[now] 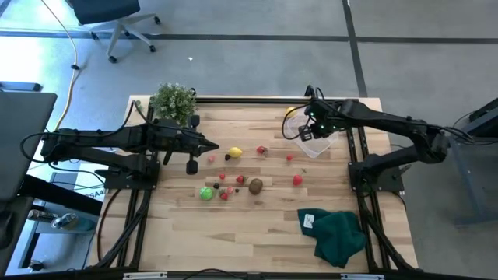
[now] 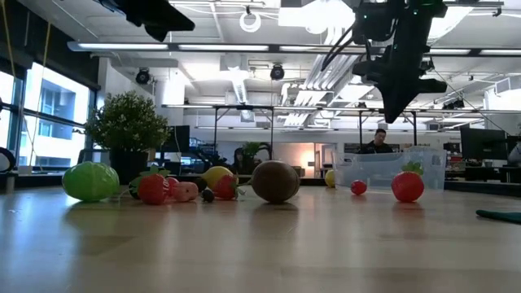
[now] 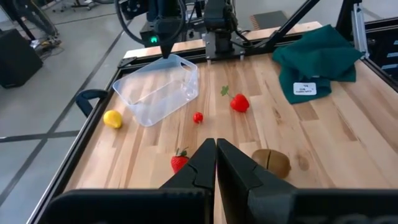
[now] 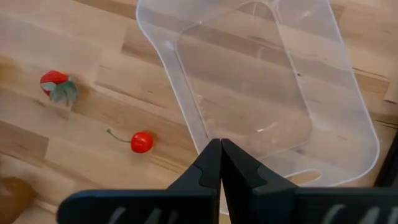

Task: Pick and placing Produce into tupperware
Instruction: Move the transparent bin to the center of the table

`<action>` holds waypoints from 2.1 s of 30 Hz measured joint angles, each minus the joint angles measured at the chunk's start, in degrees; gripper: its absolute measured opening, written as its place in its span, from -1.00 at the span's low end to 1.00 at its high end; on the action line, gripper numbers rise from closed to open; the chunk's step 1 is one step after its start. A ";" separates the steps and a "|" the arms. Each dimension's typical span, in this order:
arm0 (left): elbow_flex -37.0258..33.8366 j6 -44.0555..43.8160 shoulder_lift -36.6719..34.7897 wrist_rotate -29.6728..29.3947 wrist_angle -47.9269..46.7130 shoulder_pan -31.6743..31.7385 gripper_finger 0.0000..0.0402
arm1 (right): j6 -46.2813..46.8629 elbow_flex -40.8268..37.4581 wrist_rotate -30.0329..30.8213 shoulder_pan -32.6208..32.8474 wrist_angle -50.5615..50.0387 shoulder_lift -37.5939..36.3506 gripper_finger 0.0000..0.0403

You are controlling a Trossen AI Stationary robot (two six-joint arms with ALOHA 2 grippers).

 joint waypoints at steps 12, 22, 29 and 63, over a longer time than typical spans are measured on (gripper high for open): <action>0.00 0.22 0.00 0.00 -0.02 0.00 -0.97 | 0.41 0.04 1.40 -4.24 0.21 3.13 -0.99; -0.02 -0.02 0.00 0.02 -0.01 0.00 -0.97 | -5.80 0.04 -3.02 -4.99 11.23 16.58 -0.99; -0.02 -0.02 0.00 0.02 0.00 0.00 -0.97 | -5.59 0.04 -3.06 -4.99 15.76 24.35 -0.99; -0.03 -2.10 0.00 0.41 -0.07 0.00 -0.97 | -13.74 27.63 -10.37 2.67 19.14 45.19 -0.99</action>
